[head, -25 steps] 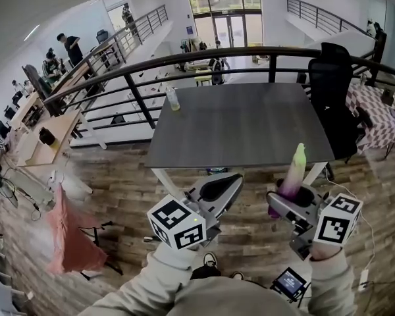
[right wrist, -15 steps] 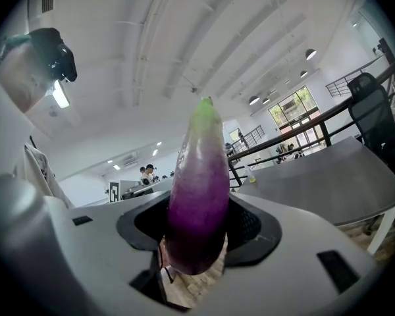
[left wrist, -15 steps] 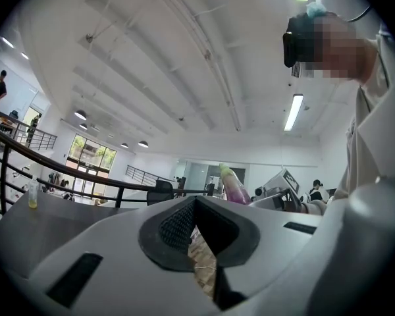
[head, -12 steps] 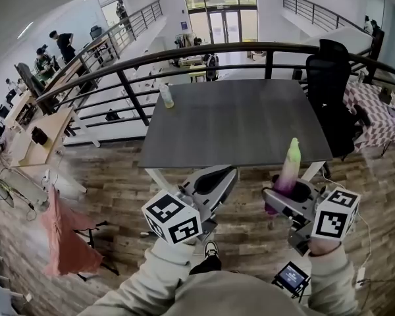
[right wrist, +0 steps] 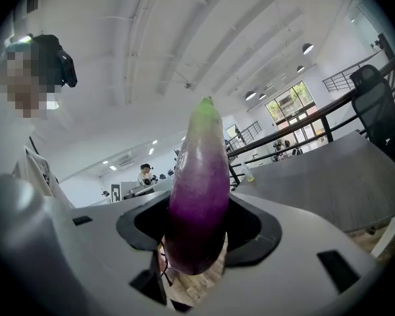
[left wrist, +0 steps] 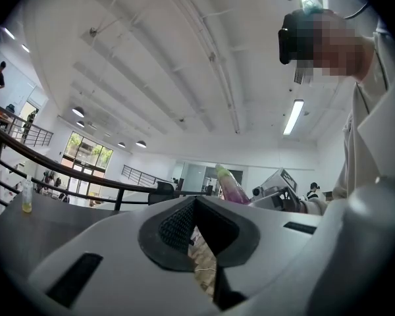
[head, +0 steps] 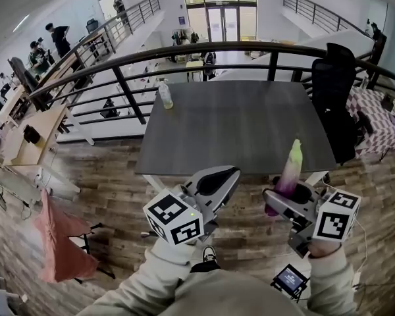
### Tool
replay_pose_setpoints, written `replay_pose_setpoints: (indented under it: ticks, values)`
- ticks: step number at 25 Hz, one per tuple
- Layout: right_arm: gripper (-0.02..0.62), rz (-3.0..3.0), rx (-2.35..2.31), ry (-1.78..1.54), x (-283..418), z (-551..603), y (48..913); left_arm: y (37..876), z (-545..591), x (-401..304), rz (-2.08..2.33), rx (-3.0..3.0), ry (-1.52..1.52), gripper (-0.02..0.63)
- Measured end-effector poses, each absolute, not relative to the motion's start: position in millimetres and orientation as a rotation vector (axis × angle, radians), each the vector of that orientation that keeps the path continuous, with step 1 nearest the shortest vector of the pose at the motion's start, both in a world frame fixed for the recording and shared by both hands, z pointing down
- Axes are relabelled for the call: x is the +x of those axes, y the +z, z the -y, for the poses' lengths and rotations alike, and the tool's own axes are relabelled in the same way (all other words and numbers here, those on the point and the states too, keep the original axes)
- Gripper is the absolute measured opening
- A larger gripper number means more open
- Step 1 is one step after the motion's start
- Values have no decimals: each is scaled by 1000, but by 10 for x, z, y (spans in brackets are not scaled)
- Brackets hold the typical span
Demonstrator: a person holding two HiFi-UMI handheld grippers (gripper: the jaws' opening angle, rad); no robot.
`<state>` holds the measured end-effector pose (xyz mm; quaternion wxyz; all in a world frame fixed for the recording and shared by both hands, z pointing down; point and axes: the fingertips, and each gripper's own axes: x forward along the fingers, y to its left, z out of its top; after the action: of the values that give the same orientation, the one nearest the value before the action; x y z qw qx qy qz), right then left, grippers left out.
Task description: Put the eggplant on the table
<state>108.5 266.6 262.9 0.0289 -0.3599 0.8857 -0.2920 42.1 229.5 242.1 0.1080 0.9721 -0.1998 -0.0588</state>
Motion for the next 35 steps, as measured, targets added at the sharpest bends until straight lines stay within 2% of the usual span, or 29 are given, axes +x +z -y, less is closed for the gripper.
replay_pose_setpoints:
  ticks: [14, 27, 35]
  values:
    - [236, -2743, -1172, -875, 355, -1572, 2646, 2527, -1246, -261, 558, 2909, -129, 6]
    - [236, -2771, -1149, -913, 196, -1096, 2614, 2539, -858, -432, 574, 2878, -147, 6]
    - [235, -2769, -1123, -920, 368, -761, 2673, 2536, -541, -265, 583, 2892, -125, 6]
